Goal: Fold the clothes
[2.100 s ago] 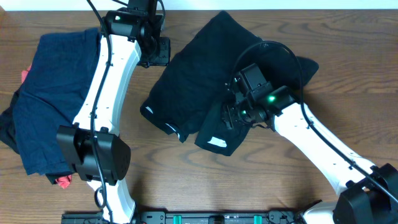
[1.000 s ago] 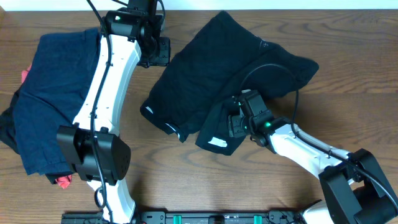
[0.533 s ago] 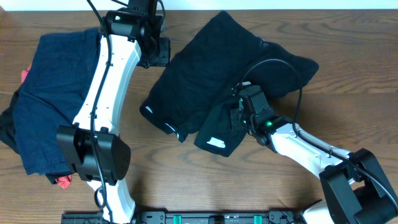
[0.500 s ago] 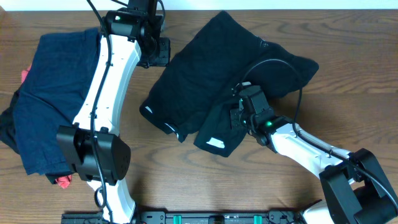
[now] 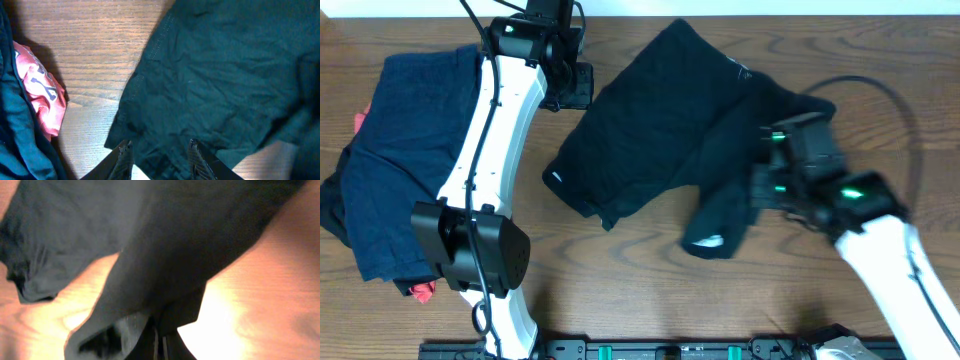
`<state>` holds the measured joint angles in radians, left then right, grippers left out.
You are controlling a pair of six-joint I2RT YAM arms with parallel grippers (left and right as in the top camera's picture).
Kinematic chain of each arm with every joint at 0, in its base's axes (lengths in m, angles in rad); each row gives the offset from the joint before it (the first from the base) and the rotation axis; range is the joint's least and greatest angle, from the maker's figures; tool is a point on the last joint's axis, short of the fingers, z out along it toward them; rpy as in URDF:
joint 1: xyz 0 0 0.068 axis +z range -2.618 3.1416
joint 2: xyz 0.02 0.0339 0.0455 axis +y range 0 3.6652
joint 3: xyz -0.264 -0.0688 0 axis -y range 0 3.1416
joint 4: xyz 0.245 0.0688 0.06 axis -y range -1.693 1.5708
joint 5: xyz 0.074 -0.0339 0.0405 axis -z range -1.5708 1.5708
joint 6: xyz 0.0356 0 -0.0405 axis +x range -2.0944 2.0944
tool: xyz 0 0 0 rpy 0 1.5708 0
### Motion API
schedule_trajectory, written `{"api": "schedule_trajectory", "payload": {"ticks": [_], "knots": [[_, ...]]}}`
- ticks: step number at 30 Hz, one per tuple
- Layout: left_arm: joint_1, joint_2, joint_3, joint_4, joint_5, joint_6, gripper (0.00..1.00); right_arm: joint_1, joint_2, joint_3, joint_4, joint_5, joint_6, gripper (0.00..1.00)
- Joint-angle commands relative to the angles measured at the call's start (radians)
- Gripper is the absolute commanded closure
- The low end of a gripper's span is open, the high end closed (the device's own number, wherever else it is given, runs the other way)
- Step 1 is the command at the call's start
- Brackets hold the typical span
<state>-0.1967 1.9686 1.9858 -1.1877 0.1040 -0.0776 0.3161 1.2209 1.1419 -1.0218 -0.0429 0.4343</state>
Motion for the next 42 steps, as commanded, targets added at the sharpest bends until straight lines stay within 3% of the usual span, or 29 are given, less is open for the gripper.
{"api": "schedule_trajectory", "payload": {"ticks": [1,5,10,16,20,22,26,31,37,42], "knots": [[0.003,0.006,-0.006,-0.004,-0.008,0.005,0.62,-0.079,-0.021,0.043,-0.148,0.016,0.060,0.99],[0.003,0.006,-0.006,0.003,-0.008,0.006,0.62,-0.156,-0.006,0.039,-0.330,0.017,0.066,0.99],[0.003,0.006,-0.006,0.004,-0.008,0.006,0.62,-0.188,0.037,0.039,-0.480,0.038,0.051,0.89],[0.003,0.006,-0.006,0.015,-0.008,0.006,0.62,-0.188,0.044,0.039,-0.501,0.062,0.046,0.45],[0.003,0.006,-0.006,0.015,-0.008,0.006,0.62,-0.188,0.040,0.040,-0.484,0.087,0.042,0.39],[0.003,0.006,-0.006,0.016,-0.008,0.006,0.62,-0.189,0.040,0.041,-0.431,0.098,0.019,0.37],[0.000,0.007,-0.006,0.016,-0.008,0.005,0.62,-0.192,0.065,0.041,-0.190,0.091,-0.061,0.24],[-0.009,0.013,-0.006,0.000,-0.006,0.005,0.62,-0.192,0.244,0.042,0.066,0.035,-0.204,0.16],[-0.012,0.050,-0.006,-0.035,0.085,0.005,0.64,-0.192,0.454,0.042,0.360,-0.082,-0.262,0.21],[-0.012,0.066,-0.040,-0.030,0.098,0.001,0.64,-0.189,0.573,0.042,0.595,-0.166,-0.399,0.20]]}}
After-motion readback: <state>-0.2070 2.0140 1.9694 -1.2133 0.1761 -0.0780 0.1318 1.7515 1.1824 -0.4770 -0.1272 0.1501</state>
